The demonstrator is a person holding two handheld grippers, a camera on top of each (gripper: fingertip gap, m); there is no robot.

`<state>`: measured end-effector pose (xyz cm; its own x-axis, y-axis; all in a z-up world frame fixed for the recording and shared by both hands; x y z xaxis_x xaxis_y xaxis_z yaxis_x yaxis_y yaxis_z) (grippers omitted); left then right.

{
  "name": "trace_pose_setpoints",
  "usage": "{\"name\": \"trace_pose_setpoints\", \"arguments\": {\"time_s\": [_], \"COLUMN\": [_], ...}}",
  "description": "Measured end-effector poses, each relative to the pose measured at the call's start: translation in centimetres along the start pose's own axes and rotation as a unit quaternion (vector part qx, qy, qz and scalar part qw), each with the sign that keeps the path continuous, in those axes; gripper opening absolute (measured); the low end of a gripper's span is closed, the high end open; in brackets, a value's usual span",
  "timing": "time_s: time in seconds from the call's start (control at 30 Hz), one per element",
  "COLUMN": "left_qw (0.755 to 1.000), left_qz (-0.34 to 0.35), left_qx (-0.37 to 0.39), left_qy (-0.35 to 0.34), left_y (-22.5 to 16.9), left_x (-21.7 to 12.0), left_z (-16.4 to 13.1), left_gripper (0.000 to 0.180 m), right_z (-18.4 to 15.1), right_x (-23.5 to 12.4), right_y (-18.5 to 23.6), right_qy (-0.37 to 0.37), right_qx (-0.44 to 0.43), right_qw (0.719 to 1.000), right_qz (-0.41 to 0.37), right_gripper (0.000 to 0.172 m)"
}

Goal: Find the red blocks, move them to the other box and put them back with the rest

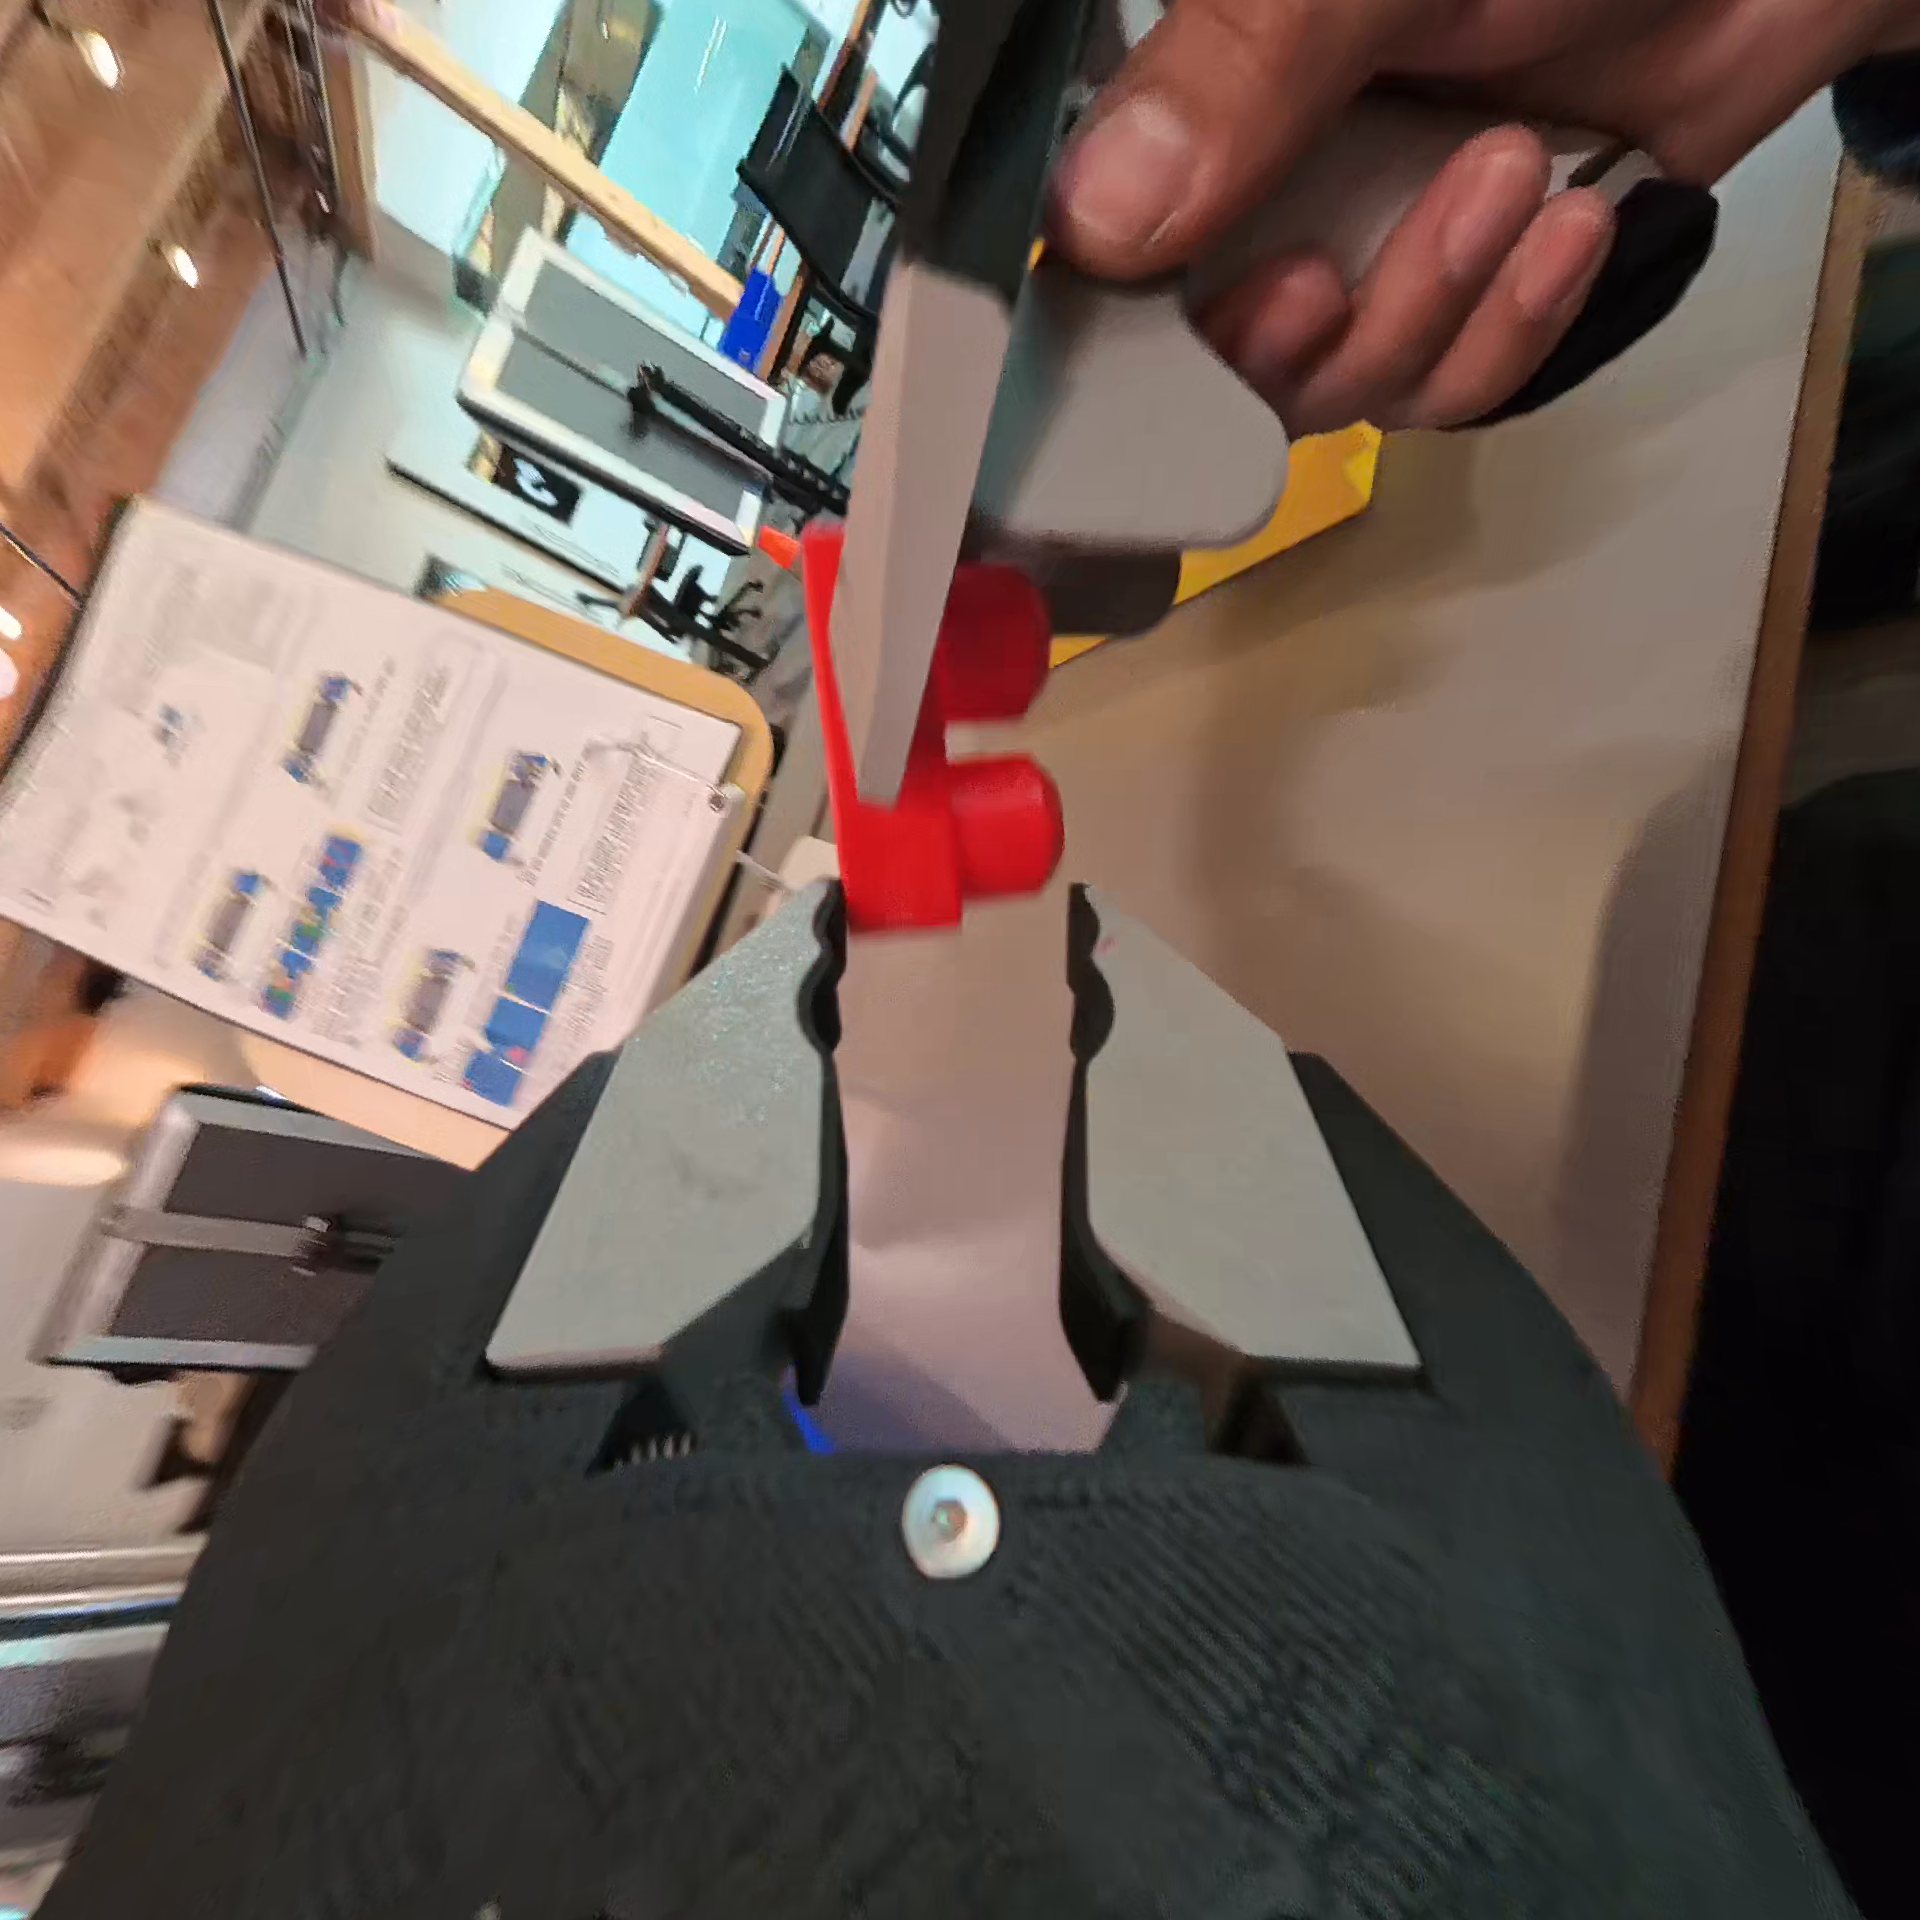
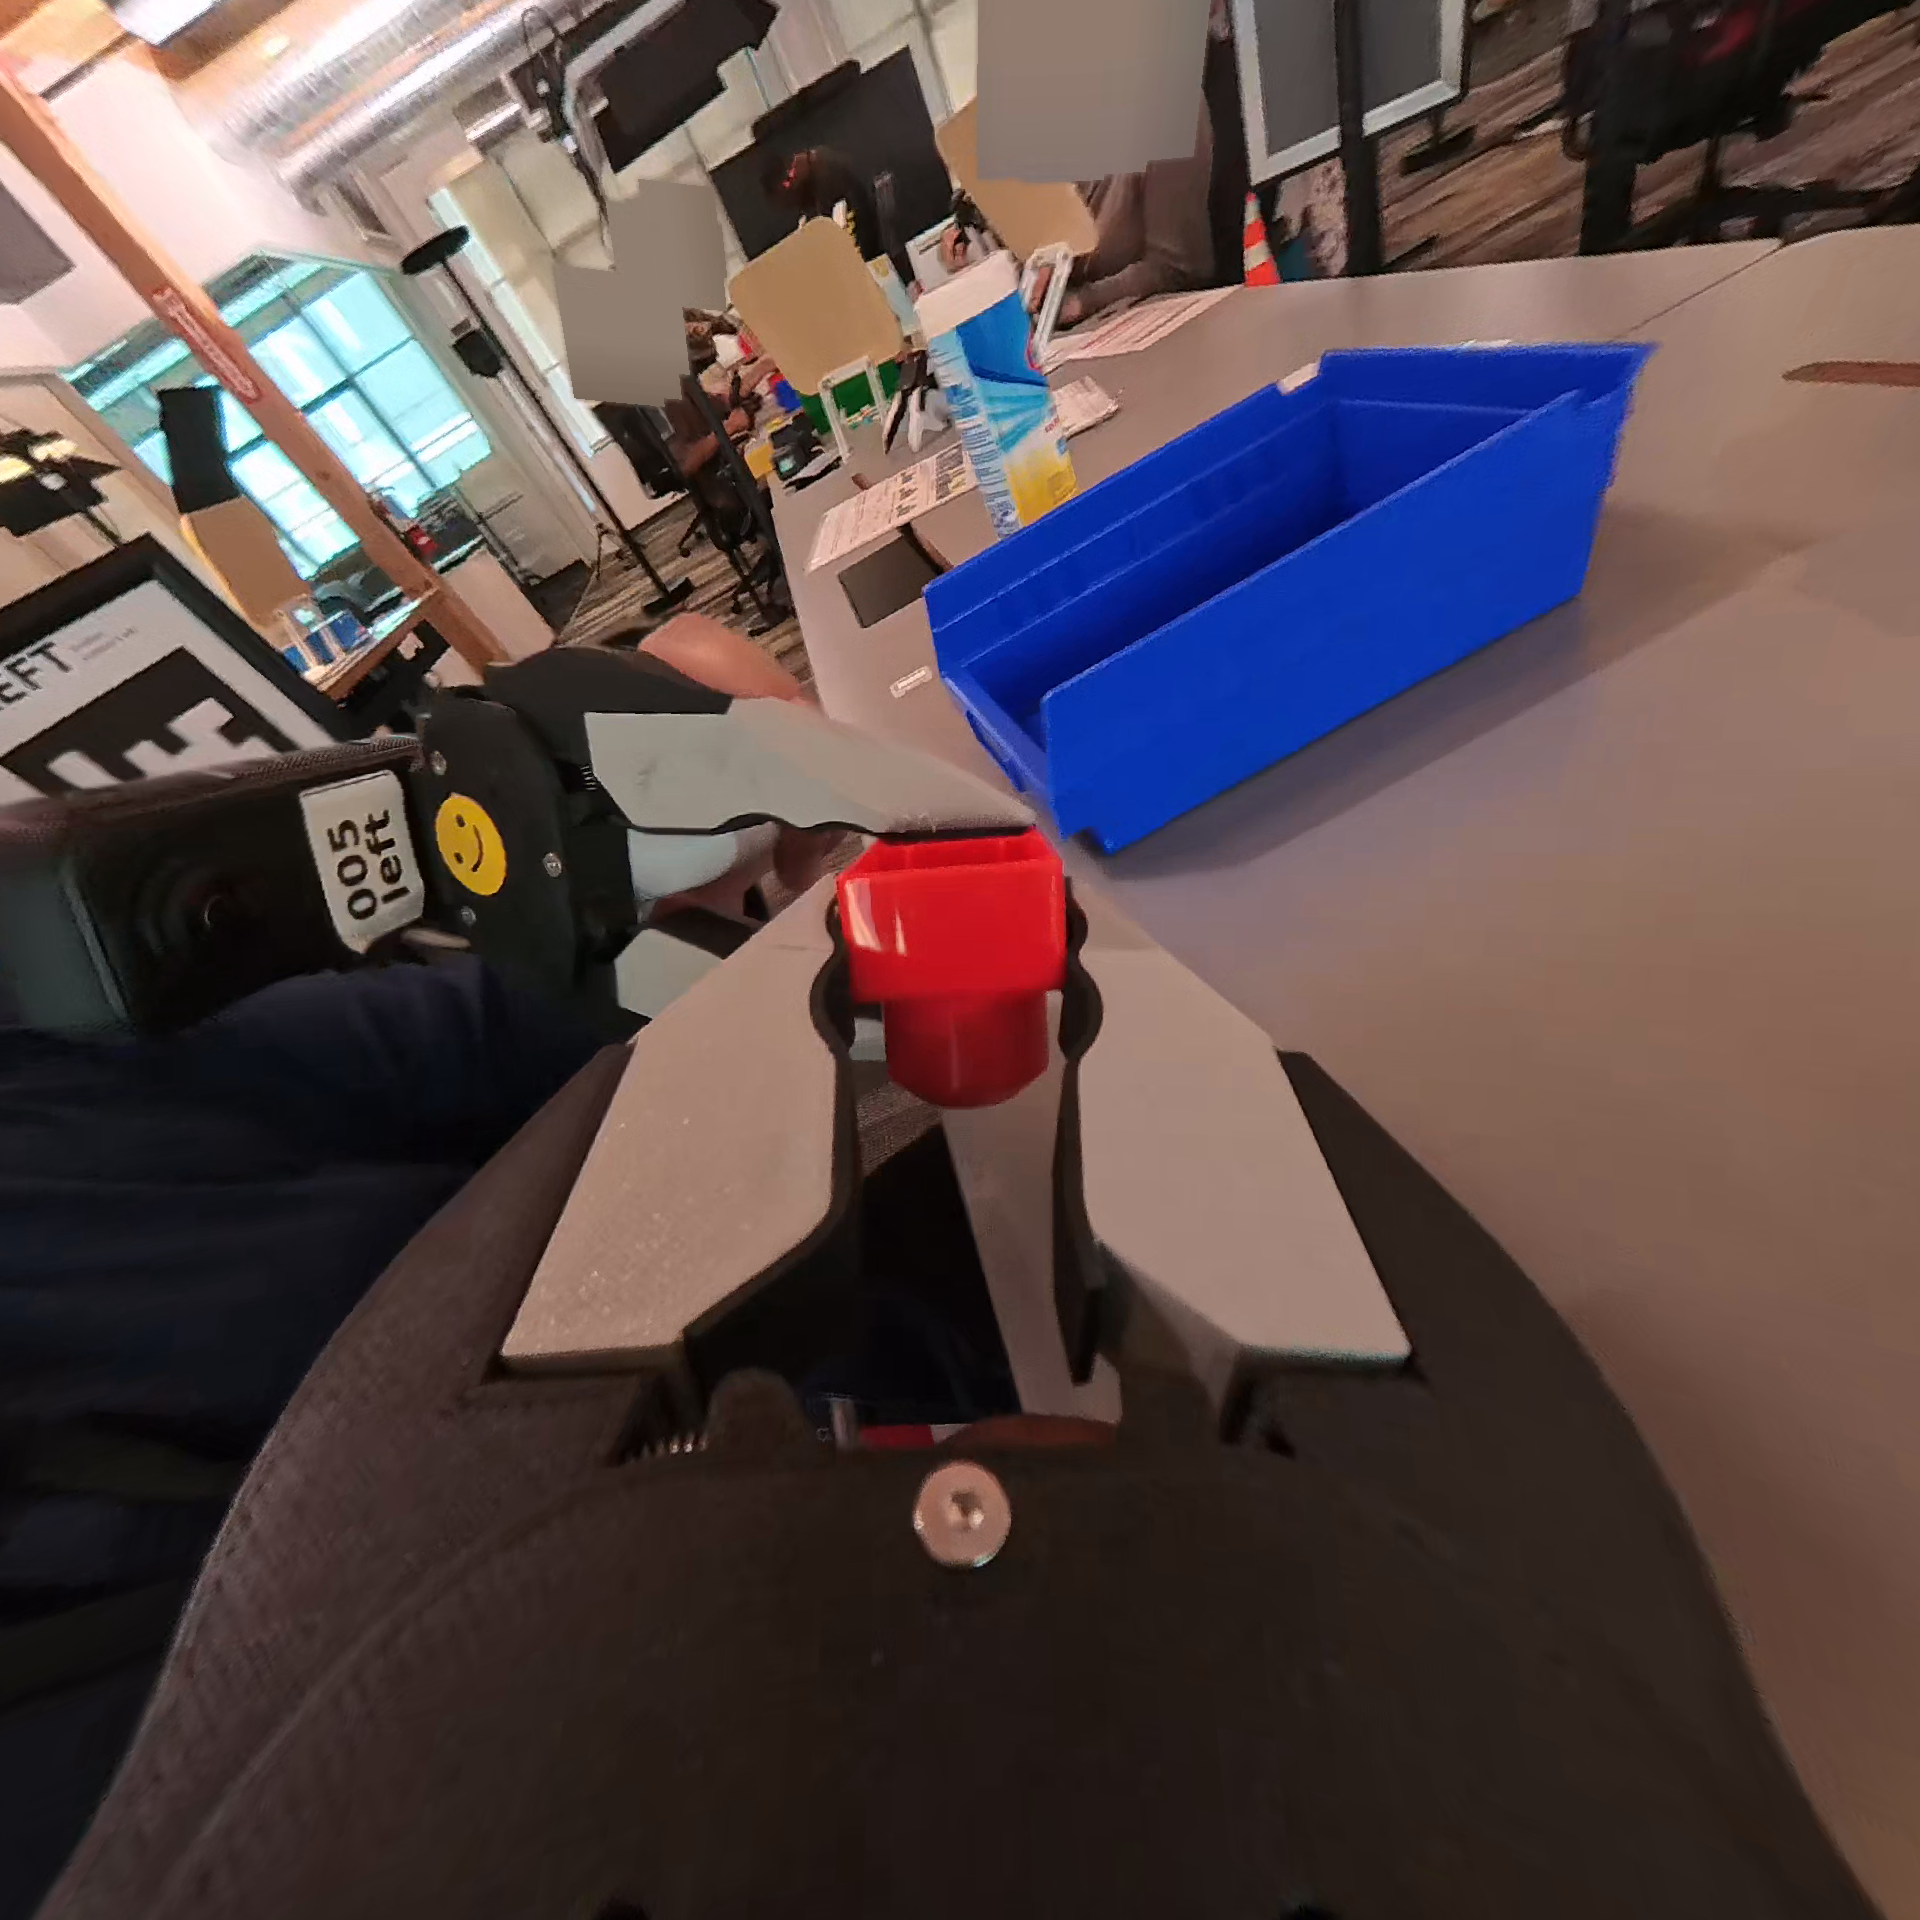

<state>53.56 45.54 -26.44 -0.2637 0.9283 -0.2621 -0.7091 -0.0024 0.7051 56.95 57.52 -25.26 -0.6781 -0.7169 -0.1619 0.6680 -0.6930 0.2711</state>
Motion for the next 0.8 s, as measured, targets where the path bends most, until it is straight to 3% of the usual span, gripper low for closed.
{"name": "trace_pose_setpoints", "arguments": {"time_s": [0.1, 0.17, 0.27, 0.33, 0.37, 0.5, 0.57, 0.6, 0.8], "left_qw": [0.993, 0.987, 0.979, 0.975, 0.973, 0.963, 0.961, 0.962, 0.960], "left_qz": [-0.020, -0.011, 0.032, 0.037, 0.044, 0.033, 0.025, 0.029, 0.053], "left_qx": [-0.115, -0.160, -0.202, -0.219, -0.227, -0.266, -0.275, -0.271, -0.267], "left_qy": [-0.006, 0.006, 0.023, 0.021, 0.020, 0.013, 0.011, 0.018, 0.073], "left_y": [1.5, 3.3, 5.8, 6.8, 7.2, 8.0, 8.0, 8.0, 9.1], "left_x": [-0.5, -1.1, -2.5, -3.1, -3.4, -3.8, -3.8, -3.9, -4.3], "left_z": [-1.1, -2.2, -3.9, -4.5, -4.7, -5.0, -5.0, -5.2, -7.0], "left_gripper": [0.042, 0.041, 0.037, 0.036, 0.036, 0.035, 0.036, 0.037, 0.043], "right_z": [1.5, 3.5, 5.9, 6.3, 6.2, 4.8, 3.1, 2.5, 1.8], "right_x": [-3.5, -8.0, -15.7, -19.0, -20.0, -20.3, -20.3, -20.5, -21.3], "right_y": [-0.9, -1.1, 0.1, 0.1, -0.7, -9.8, -15.1, -16.3, -13.8], "right_qy": [-0.030, -0.098, -0.200, -0.209, -0.209, -0.134, -0.050, -0.032, -0.084], "right_qx": [-0.020, -0.059, -0.168, -0.206, -0.203, -0.120, -0.052, -0.036, -0.045], "right_qw": [0.998, 0.982, 0.906, 0.853, 0.843, 0.853, 0.844, 0.836, 0.845], "right_qz": [-0.060, -0.151, -0.332, -0.431, -0.452, -0.489, -0.531, -0.546, -0.526], "right_gripper": [0.035, 0.035, 0.034, 0.035, 0.034, 0.035, 0.057, 0.055, 0.049]}}
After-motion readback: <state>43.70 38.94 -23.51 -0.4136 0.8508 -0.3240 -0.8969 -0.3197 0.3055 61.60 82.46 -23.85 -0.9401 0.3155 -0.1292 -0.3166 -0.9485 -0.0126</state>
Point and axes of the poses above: each gripper's, where its closed fingertips meet, x out along the fingers, z out of its top, y = z × x across the jaws, the point moved 8 cm from there along -x, back along the fingers, and after that the axes turned 8 degrees about -x, right-handed, at the moved point
